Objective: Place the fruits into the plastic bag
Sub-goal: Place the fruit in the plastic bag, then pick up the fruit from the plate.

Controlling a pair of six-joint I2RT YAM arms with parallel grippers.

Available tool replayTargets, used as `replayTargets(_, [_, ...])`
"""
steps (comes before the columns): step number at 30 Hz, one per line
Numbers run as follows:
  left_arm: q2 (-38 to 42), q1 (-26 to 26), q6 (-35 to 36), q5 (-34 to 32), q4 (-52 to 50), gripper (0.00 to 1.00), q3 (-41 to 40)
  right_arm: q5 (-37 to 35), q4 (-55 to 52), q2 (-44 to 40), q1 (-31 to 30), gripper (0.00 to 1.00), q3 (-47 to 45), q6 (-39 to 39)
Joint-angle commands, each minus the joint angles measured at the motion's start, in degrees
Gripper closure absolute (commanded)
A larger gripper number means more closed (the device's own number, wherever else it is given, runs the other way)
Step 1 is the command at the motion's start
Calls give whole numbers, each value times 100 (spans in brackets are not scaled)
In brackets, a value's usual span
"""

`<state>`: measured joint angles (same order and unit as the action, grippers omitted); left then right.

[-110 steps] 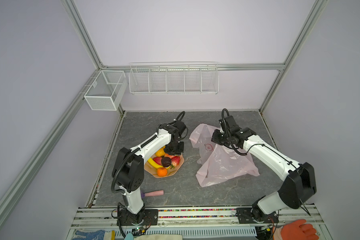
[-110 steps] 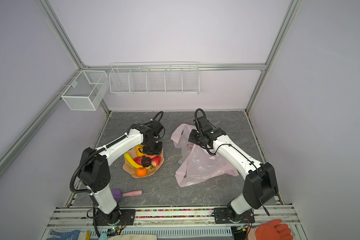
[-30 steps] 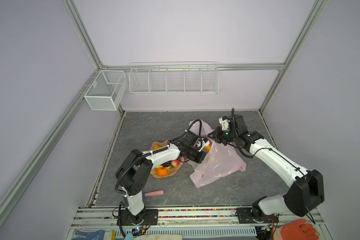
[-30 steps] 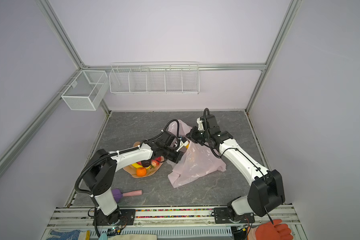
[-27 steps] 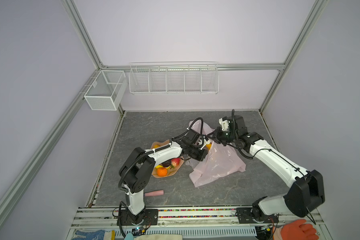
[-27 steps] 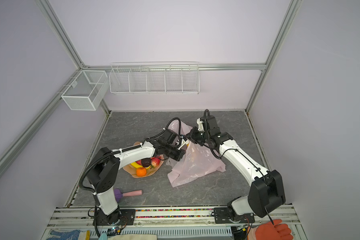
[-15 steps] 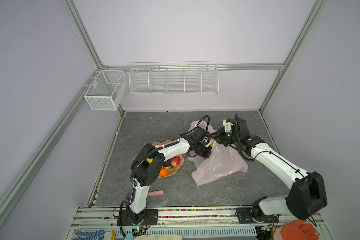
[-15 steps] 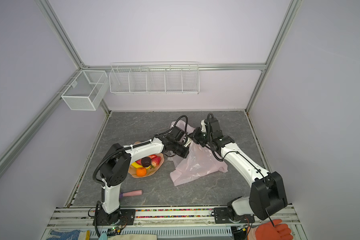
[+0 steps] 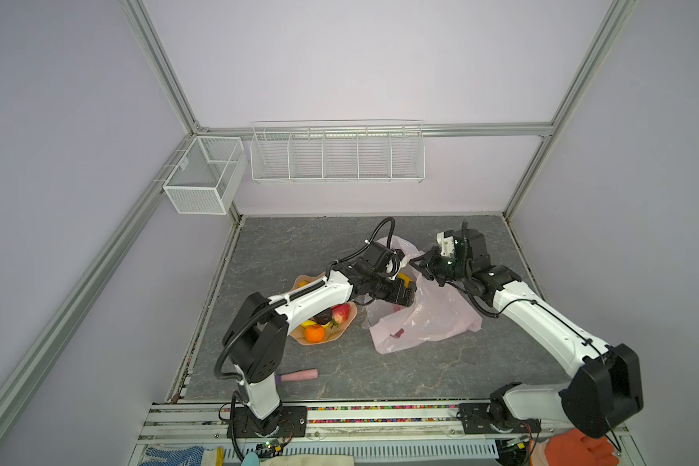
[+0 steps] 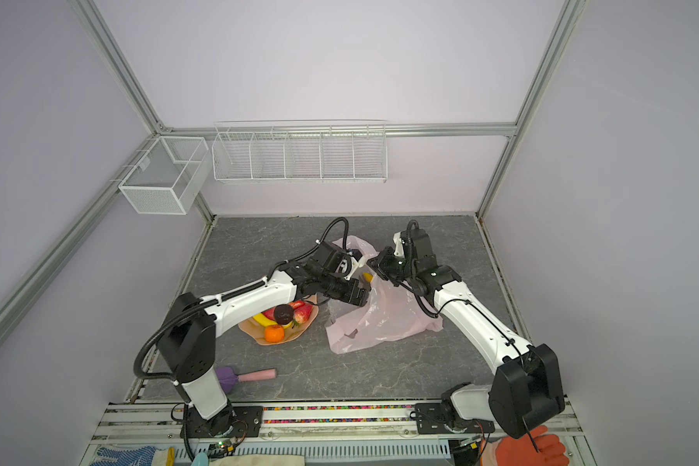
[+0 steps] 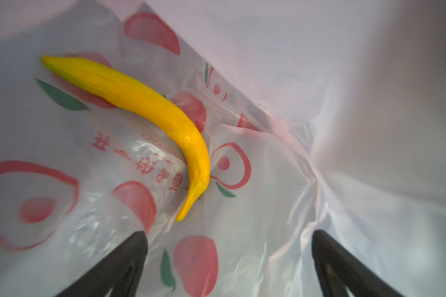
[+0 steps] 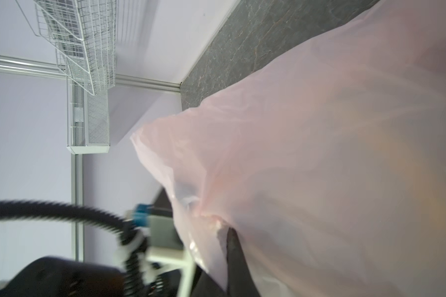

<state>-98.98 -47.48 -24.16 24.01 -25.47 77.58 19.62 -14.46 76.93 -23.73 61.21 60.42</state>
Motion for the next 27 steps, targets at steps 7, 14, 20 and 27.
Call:
replayTargets(7, [1029,257,-606,-1699,-2130,0,74,-215,-606,-110,51,93,104,-185])
replayTargets(14, [1451,791,-1150,-3234,-3937,0,-8,-191,-707,-108,49,93,136,-318])
replayTargets(20, [1333,1333,-1399,-3173,-4161,0,-556,-177,-751,-77,45,93,205,-402])
replayTargets(27, [854,1443,-1470,-3027,-3714,7,-780,-157,-812,-70,49,93,250,-461])
